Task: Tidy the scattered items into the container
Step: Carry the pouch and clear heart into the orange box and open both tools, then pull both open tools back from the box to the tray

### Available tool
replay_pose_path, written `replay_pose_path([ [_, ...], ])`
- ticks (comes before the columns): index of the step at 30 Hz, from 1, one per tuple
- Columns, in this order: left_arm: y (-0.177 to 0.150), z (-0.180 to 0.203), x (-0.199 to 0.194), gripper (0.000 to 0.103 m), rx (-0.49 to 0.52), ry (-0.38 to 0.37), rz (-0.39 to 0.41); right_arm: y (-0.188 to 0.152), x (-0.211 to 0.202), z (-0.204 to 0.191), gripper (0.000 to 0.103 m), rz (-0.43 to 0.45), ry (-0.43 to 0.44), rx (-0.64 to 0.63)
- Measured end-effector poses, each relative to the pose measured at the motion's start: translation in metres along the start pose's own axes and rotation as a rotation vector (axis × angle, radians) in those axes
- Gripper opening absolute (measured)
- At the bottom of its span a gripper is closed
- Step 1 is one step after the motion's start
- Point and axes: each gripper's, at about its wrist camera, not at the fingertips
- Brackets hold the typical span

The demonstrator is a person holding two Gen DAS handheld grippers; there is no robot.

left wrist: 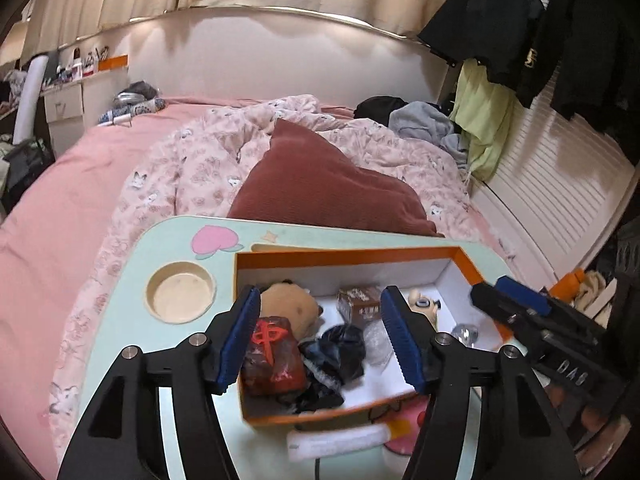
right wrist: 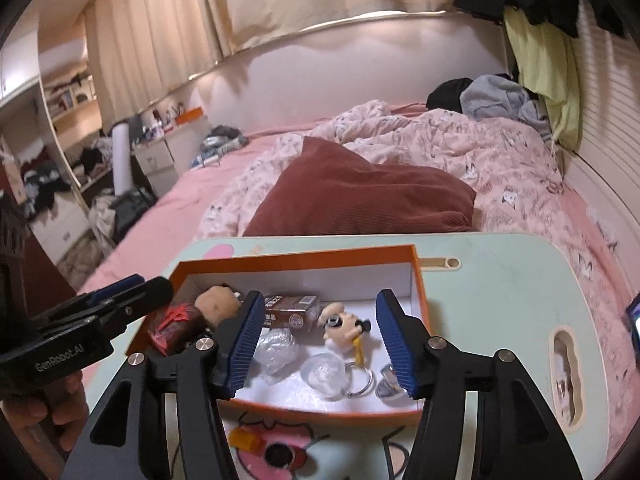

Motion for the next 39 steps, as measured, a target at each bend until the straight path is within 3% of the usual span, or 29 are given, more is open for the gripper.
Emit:
replay_pose_path([
  [4, -0.025, 0.005, -0.009, 0.065, 0.024, 0.051, -0.058, -0.021, -0.017, 0.001, 0.058, -0.012, 0.006, 0.005],
  [7, -0.061, 0.011, -0.012, 0.065, 0.039, 0.096, -0.124, -0.053, -0.024, -0.004, 0.059, -0.043, -0.006, -0.009],
  [10, -0.091, 0.014, -0.005, 0.065, 0.075, 0.090, -0.158, -0.081, -0.015, -0.013, 0.059, -0.113, -0.027, -0.063],
  [13, -0.109, 0.008, 0.010, 0.065, 0.053, 0.171, -0.193, -0.096, 0.000, -0.019, 0.058, -0.208, -0.084, -0.095],
  [16, -0.114, 0.002, 0.024, 0.067, 0.031, 0.188, -0.227, -0.108, 0.010, -0.024, 0.059, -0.246, -0.157, -0.117],
  [18, -0.114, -0.001, 0.025, 0.077, 0.025, 0.177, -0.222, -0.111, 0.019, -0.025, 0.059, -0.294, -0.196, -0.130],
  [24, -0.117, 0.000, 0.035, 0.101, 0.033, 0.186, -0.223, -0.115, 0.019, -0.025, 0.060, -0.287, -0.206, -0.133],
  [33, -0.119, 0.001, 0.031, 0.103, 0.037, 0.184, -0.226, -0.116, 0.021, -0.026, 0.066, -0.293, -0.196, -0.142],
  [39, -0.119, 0.001, 0.031, 0.103, 0.036, 0.184, -0.226, -0.108, 0.017, -0.025, 0.061, -0.273, -0.156, -0.124],
])
Point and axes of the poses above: each gripper's, at about its wrist camera, not at the fingertips, and x roughly the way its jaws point, z to its right, y to its top, and after that the axes turned 14 degrees about -z, right-handed
